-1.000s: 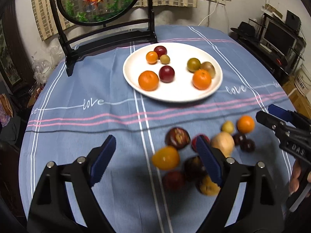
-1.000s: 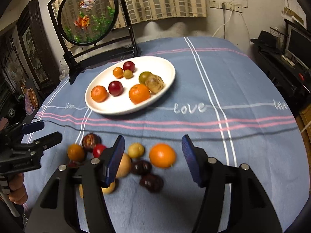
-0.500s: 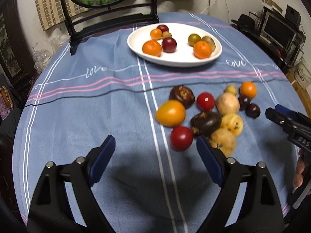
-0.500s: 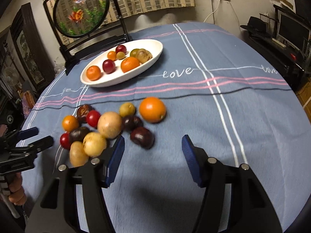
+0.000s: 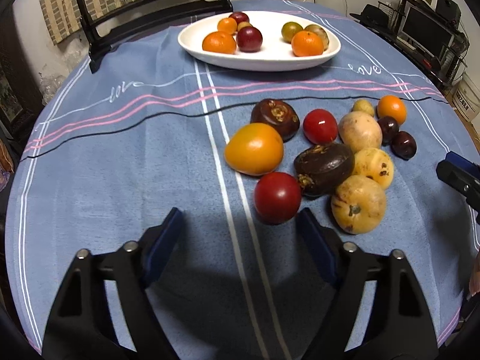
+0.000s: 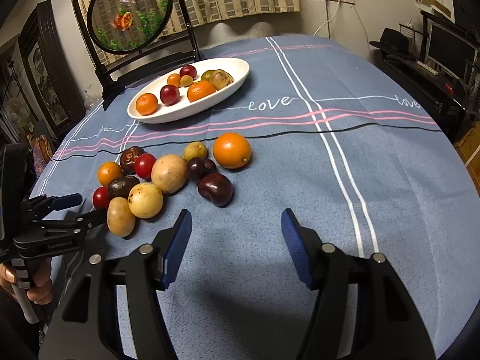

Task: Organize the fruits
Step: 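Grasp a red tomato with the left gripper while the right approaches a large tan fruit, then grasp the large tan round fruit with the right gripper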

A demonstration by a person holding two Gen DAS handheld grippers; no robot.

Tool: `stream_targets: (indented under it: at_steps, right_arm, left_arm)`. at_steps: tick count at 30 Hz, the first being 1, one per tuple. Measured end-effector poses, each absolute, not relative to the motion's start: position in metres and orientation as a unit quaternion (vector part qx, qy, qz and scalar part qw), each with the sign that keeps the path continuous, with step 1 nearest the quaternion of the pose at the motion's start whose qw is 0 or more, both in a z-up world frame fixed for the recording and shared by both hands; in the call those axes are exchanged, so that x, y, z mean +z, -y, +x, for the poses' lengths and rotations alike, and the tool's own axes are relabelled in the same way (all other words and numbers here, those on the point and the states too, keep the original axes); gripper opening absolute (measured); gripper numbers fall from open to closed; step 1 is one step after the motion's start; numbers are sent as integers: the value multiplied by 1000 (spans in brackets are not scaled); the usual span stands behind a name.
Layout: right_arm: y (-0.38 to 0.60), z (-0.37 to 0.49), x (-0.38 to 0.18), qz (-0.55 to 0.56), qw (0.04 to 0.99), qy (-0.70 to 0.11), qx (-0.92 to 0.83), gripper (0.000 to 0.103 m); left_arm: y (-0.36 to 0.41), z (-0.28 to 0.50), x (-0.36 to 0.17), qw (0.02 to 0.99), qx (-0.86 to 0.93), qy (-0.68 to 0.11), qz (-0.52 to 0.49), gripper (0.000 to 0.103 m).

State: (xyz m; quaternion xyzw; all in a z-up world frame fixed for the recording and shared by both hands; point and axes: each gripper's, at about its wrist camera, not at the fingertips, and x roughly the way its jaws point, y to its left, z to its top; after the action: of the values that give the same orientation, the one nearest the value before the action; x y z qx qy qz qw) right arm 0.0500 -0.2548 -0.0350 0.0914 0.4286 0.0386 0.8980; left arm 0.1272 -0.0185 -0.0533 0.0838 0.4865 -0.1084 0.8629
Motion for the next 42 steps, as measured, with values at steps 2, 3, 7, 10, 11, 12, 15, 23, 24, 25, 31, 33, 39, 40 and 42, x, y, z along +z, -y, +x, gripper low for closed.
stream_targets:
  at_steps: [2,3,7,10,11,12,15,23,24,25,31,33,39,40,42]
  right_arm:
    - [253,50,-37,88,897,-432,39,62]
    - [251,51,-38,87,896,-434,40,62]
    - [245,51,-41,79,892,-443,45,62]
    - [239,51,-40,75,891,-444,52,62]
    - [237,51,-40,74,891,-444,53,62]
    - [234,50,-39,70,891,-444,57,62]
    - [224,49,-37,58,891,-445,72,62]
    - [189,44,-31,7,884,-450,130,62]
    - [183,43,-31,2,882,-451,138,62]
    - [177,43,-32,-5,879,-454,148,62]
    - [147,49,-39,-31,865,-469,174,62]
    - [141,54,-43,-29,862,-476,175,62]
    - [128,76,-50,3,860,-485,158,63]
    - [126,80,-51,13,860,-486,152,63]
    - [123,83,-53,28,861,-488,140,63]
  left_arm:
    - [19,130,-54,863,-112,-485,82,75]
    - [20,130,-54,864,-111,-484,83,73]
    - [22,130,-51,868,-118,-475,82,72]
    - [23,131,-52,868,-122,-475,82,69]
    - [24,132,-52,867,-126,-475,80,62]
    - [25,133,-52,865,-136,-478,75,54]
    - [28,132,-52,864,-143,-477,77,47]
    - [18,126,-45,868,-155,-468,60,30]
    - [14,125,-44,870,-153,-466,56,30]
    - [11,123,-42,871,-152,-463,54,30]
    - [-9,114,-37,877,-140,-456,54,30]
    - [-15,113,-38,878,-137,-457,48,30]
    - [-25,116,-42,876,-138,-462,30,30]
    - [-26,117,-43,875,-141,-462,28,30]
    - [-26,118,-45,873,-144,-465,24,30]
